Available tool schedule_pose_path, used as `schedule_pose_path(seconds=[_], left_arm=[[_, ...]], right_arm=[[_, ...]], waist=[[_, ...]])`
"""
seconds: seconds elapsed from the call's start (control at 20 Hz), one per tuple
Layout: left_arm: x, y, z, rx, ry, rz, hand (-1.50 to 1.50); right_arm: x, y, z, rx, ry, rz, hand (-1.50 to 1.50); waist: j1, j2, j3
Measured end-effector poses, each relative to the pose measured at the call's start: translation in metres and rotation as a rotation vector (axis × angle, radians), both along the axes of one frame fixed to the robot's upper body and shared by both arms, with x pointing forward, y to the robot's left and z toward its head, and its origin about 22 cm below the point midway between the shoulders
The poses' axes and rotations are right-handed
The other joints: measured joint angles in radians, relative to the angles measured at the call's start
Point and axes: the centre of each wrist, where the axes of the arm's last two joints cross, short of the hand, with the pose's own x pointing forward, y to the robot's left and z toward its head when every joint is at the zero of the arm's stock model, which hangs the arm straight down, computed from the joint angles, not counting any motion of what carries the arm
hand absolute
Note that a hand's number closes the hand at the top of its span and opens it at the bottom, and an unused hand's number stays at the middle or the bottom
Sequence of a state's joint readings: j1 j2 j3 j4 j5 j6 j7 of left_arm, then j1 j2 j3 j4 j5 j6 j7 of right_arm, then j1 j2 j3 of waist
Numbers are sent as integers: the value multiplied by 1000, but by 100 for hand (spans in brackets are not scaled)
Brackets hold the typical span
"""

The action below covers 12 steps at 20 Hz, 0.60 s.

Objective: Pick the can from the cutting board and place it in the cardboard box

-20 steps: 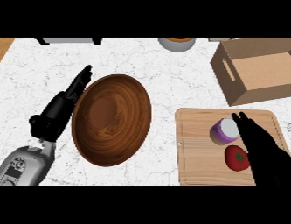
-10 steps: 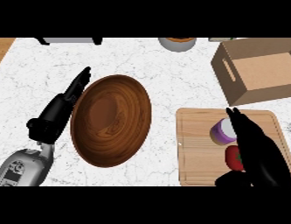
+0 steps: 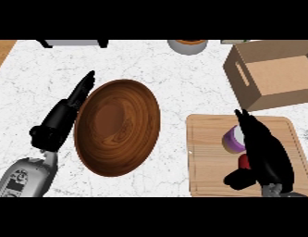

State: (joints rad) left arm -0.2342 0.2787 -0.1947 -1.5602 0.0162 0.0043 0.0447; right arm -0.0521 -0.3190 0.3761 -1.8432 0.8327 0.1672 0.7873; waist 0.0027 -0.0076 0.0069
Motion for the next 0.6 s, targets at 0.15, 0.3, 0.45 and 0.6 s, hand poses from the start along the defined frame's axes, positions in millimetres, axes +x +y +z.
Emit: schedule_pose_path(seconds=[0.15,0.3,0.45,0.6], left_arm=[[3,-1,2,-1,10,-6,0],[3,0,-1,-1,6,-5,0],[6,1,-1,-3,8,-4,0],[7,2,-2,-3,7,-3,0]], right_arm=[[4,-4,-7,-13,14,-1,-150],[5,3,-8,-15,26,4,-150],[6,-1,-17,-14,46,11,-150],[11,0,-21,-18,69,9,-150]], waist=[[-1,1,-1],[-1,0,0],[-2,0,-1],[-1,0,0]])
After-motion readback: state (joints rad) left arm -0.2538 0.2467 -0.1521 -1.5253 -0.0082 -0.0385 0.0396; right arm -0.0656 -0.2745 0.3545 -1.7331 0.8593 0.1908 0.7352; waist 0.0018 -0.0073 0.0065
